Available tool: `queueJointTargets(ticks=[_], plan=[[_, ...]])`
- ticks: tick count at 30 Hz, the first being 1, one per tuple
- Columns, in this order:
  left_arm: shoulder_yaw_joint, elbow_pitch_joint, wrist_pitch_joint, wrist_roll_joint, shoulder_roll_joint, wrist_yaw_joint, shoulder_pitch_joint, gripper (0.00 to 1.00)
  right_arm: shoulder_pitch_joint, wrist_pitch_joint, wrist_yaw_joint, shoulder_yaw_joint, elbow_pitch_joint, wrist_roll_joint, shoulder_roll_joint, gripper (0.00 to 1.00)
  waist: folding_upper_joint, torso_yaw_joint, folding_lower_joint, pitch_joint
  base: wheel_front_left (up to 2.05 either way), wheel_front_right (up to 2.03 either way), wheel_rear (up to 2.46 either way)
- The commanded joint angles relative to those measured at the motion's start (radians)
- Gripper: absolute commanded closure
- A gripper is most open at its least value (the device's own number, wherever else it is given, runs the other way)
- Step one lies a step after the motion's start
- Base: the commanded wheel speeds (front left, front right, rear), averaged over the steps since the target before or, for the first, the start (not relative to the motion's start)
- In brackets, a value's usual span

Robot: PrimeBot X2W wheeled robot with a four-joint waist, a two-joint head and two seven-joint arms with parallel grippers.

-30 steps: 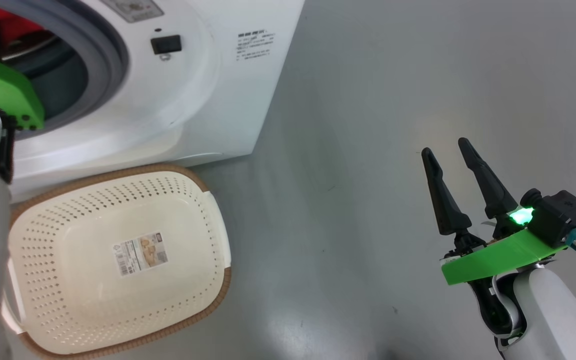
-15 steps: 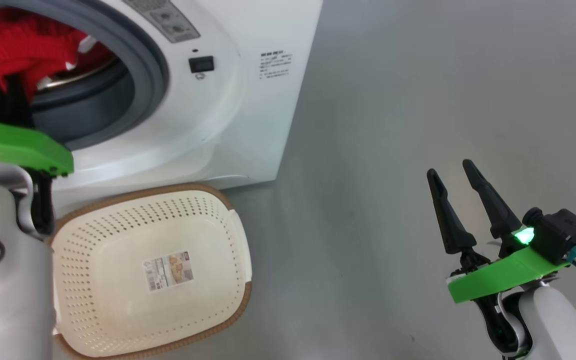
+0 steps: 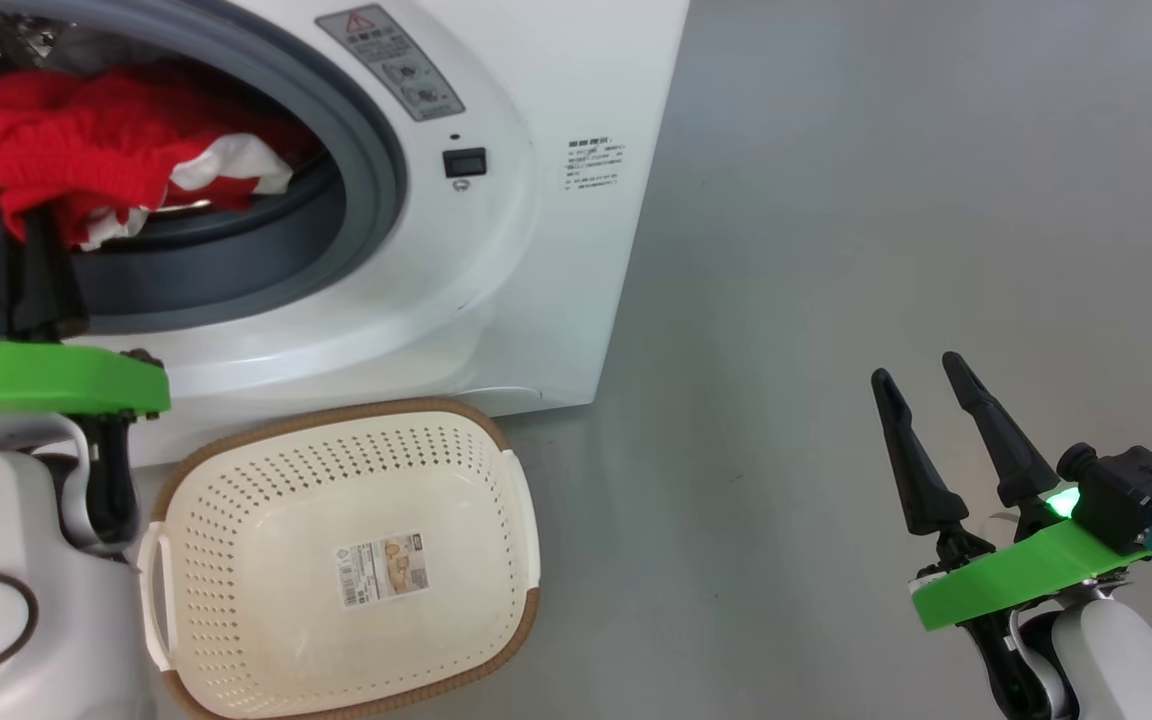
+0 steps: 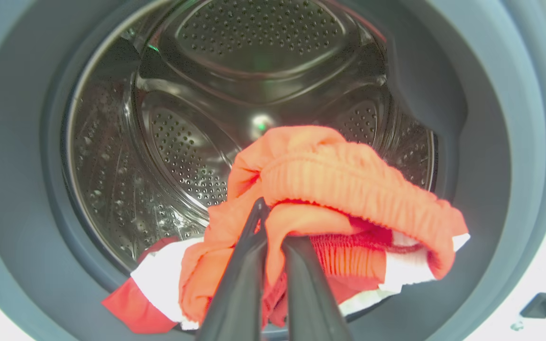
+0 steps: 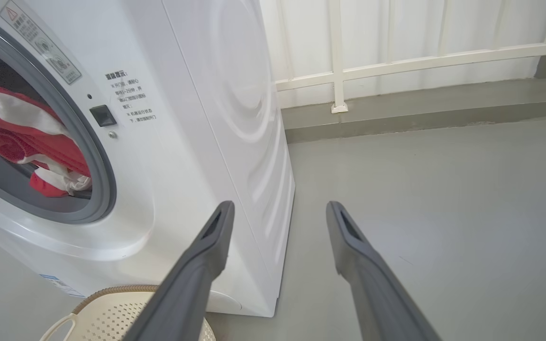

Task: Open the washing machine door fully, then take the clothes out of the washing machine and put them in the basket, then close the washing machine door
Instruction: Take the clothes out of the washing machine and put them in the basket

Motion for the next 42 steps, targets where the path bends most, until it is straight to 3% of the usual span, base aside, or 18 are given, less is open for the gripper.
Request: queueJointTargets(ticks=[1, 27, 33, 42], plan=[[0.028, -0.059, -0.009, -0.003, 0.023, -0.006, 0.028, 1.00, 0.017, -0.006, 0.005, 0.016, -0.022, -0.001, -0.014, 0.00, 0.0000, 0.006, 0.0000, -0.004, 0.00, 0.00, 0.00], [-0.047, -0.563, -0.009, -0.070, -0.007, -0.007, 0.270, 1.00, 0.035, -0.006, 0.005, 0.007, -0.025, -0.001, -0.018, 0.00, 0.0000, 0.034, 0.0000, -0.023, 0.00, 0.00, 0.00], [-0.072, -0.585, -0.009, -0.093, -0.007, -0.002, 0.350, 1.00, 0.035, -0.006, 0.005, 0.014, -0.024, 0.001, -0.017, 0.00, 0.0000, 0.030, 0.0000, -0.023, 0.00, 0.00, 0.00], [-0.150, -0.529, -0.009, -0.141, -0.008, 0.062, 0.460, 1.00, 0.021, -0.006, 0.005, 0.016, -0.033, 0.002, -0.016, 0.00, 0.0000, 0.025, 0.0000, 0.014, 0.00, 0.00, 0.00]])
